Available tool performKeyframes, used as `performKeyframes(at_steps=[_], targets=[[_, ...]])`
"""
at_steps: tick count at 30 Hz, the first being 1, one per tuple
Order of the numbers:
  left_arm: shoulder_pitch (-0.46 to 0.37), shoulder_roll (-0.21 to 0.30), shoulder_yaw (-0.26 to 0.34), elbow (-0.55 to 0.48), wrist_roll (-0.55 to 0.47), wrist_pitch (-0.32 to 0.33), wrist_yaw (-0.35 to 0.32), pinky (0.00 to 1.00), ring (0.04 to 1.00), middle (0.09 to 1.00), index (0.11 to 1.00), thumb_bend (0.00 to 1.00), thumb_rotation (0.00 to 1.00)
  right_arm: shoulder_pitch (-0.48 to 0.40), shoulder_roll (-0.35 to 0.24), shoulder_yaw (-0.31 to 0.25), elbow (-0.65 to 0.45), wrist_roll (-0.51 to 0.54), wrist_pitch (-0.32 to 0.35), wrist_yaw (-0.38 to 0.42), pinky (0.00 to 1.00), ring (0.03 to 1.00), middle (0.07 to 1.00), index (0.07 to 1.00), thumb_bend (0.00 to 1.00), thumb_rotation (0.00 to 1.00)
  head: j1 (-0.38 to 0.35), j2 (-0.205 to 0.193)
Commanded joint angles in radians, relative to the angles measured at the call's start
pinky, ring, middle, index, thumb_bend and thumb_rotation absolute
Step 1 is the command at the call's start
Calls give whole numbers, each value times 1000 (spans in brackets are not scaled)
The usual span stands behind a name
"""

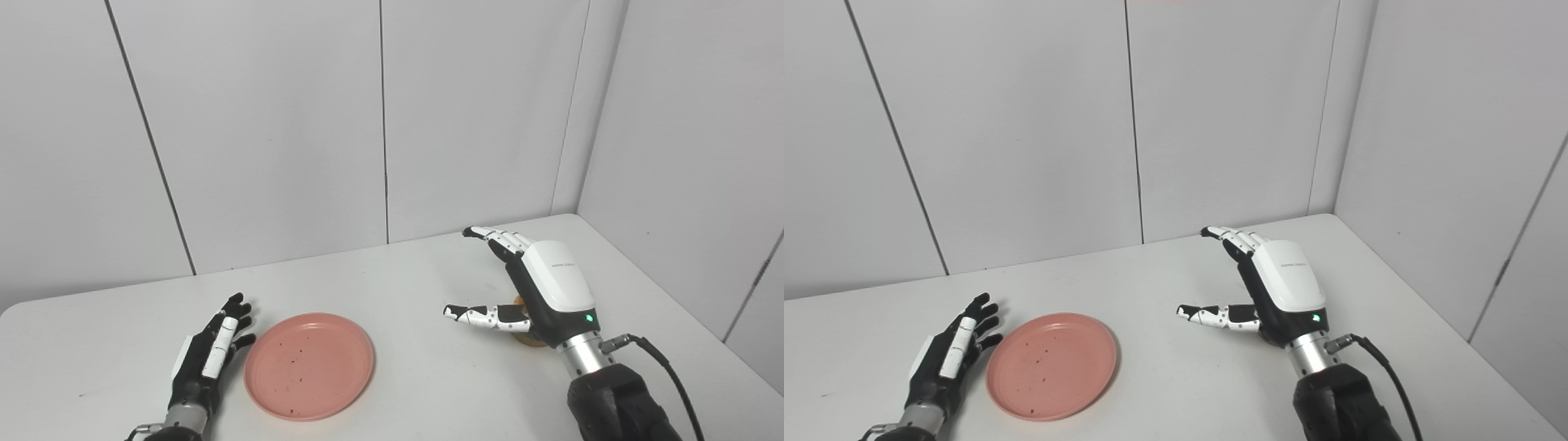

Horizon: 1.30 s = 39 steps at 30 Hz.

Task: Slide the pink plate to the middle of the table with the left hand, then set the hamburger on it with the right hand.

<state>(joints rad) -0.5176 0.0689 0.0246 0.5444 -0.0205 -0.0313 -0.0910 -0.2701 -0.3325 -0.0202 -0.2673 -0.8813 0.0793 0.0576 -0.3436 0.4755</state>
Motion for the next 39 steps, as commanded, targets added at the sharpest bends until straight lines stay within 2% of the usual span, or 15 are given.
performKeyframes(at_steps=[1,3,5,10,18,28,39], targets=[[-37,7,1,-3,-5,10,2,916,888,887,871,862,871,-49,-45,-8,-10,-35,42,23,737,790,790,759,783,645,2,1],[-37,7,1,-4,-5,9,1,920,889,887,874,861,871,-54,-65,-4,-5,-58,59,51,781,805,801,767,803,614,2,1],[-37,7,0,-4,-4,8,1,920,888,886,875,856,870,-59,-91,6,4,-91,87,97,827,826,817,780,820,630,4,0],[-35,7,-3,-4,-2,8,-1,911,886,886,872,865,868,-73,-138,24,52,-129,132,169,855,849,836,791,851,654,7,2],[-31,8,-4,-7,0,18,0,921,889,886,881,869,870,-96,-154,26,141,-119,148,165,803,832,830,788,860,624,6,4],[-23,10,-8,-20,-2,21,-10,914,883,889,887,854,880,-125,-176,40,205,-108,160,173,817,846,845,805,836,636,9,7],[-18,14,-7,-25,0,26,-10,908,880,892,878,854,875,-152,-188,62,268,-82,158,142,814,834,836,799,831,612,12,12]])
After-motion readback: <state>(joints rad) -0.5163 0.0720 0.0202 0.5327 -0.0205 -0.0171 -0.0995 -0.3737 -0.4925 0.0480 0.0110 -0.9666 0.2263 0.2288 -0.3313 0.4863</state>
